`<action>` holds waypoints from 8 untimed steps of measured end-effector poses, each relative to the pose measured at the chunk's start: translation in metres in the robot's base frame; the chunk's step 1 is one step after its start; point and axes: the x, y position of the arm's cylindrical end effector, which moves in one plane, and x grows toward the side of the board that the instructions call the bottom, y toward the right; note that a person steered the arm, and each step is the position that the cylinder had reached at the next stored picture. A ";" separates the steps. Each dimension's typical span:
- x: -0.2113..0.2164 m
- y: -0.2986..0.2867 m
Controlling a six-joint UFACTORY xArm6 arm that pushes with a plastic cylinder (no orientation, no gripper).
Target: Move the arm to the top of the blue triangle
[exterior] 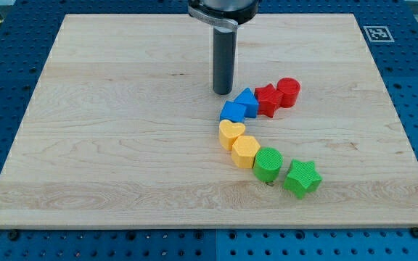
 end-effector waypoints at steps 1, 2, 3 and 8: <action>-0.002 0.004; -0.005 0.011; -0.005 0.021; -0.010 0.037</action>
